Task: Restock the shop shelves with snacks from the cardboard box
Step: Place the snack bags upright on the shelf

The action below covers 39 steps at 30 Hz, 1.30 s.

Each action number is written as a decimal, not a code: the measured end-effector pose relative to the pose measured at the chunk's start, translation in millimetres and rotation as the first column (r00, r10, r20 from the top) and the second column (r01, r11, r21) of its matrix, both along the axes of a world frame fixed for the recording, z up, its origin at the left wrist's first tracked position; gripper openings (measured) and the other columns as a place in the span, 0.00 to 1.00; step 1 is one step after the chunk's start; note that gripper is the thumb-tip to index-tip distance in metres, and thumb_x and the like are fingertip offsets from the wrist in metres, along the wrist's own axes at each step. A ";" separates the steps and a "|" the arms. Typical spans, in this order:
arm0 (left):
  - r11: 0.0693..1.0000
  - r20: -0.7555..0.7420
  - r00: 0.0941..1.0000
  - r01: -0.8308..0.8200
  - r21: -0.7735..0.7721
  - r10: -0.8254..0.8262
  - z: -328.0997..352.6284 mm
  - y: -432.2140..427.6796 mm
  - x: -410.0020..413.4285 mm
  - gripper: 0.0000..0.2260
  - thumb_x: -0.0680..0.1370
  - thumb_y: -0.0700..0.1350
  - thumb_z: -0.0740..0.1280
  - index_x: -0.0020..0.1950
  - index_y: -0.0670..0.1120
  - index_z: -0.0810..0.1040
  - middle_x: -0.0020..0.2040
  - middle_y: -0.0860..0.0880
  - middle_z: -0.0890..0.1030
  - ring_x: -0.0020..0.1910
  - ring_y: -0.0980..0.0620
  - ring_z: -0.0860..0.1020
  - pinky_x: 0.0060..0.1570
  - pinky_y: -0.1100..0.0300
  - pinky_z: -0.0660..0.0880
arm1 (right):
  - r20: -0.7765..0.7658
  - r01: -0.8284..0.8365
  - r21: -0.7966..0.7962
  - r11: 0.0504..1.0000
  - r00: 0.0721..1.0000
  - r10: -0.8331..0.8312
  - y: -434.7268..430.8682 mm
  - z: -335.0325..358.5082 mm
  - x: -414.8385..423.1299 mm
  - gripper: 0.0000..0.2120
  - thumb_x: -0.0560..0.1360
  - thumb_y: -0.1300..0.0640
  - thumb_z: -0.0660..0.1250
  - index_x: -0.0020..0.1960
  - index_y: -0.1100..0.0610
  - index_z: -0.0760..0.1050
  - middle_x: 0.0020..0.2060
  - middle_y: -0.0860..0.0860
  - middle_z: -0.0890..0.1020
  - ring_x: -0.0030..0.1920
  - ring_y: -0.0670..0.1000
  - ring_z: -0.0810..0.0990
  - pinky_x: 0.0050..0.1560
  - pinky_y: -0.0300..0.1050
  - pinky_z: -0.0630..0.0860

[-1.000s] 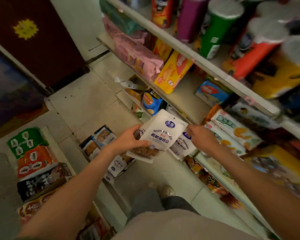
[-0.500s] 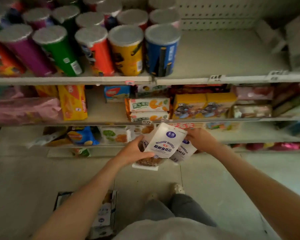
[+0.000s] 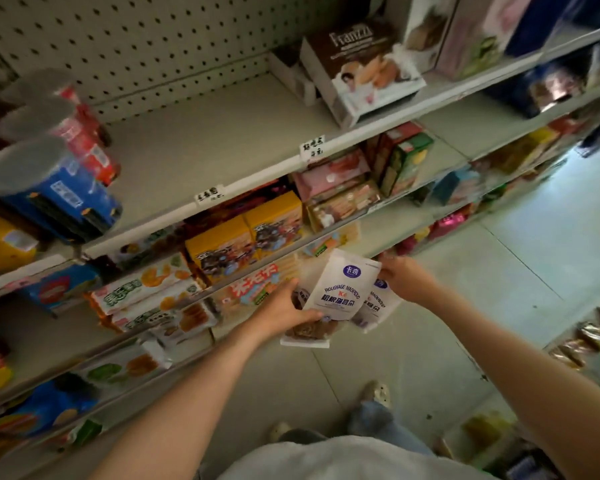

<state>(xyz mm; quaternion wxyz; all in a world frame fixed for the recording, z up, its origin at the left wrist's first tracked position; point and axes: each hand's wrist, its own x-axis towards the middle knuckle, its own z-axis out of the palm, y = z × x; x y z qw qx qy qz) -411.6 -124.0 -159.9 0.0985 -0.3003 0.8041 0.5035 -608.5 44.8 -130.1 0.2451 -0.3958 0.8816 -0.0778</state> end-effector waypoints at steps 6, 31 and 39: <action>1.000 0.055 0.998 0.029 -0.009 -0.029 -2.7 44.8 -102.8 0.41 0.61 0.64 0.74 0.70 0.54 0.65 0.64 0.56 0.74 0.62 0.54 0.73 0.62 0.53 0.71 | 0.013 0.022 0.026 0.999 1.000 -0.022 51.5 -0.9 -98.2 0.15 0.80 0.58 0.56 0.65 0.56 0.74 0.59 0.55 0.80 0.57 0.58 0.78 0.56 0.48 0.73; 0.988 0.148 0.977 0.151 0.041 -0.156 -39.7 95.9 -475.6 0.35 0.63 0.58 0.77 0.66 0.52 0.67 0.59 0.56 0.79 0.56 0.55 0.78 0.56 0.56 0.76 | 0.021 0.031 0.137 0.990 0.999 -0.034 94.9 -24.0 -453.0 0.13 0.80 0.57 0.57 0.61 0.57 0.74 0.55 0.55 0.81 0.53 0.56 0.79 0.50 0.45 0.78; 0.998 0.157 0.987 -0.038 0.055 0.029 -48.1 124.5 -536.5 0.36 0.63 0.57 0.75 0.67 0.51 0.66 0.59 0.54 0.78 0.56 0.54 0.78 0.53 0.57 0.76 | -0.020 -0.147 0.194 0.970 0.988 0.154 91.5 -38.1 -539.2 0.15 0.80 0.60 0.55 0.64 0.56 0.70 0.60 0.55 0.78 0.56 0.57 0.79 0.52 0.49 0.78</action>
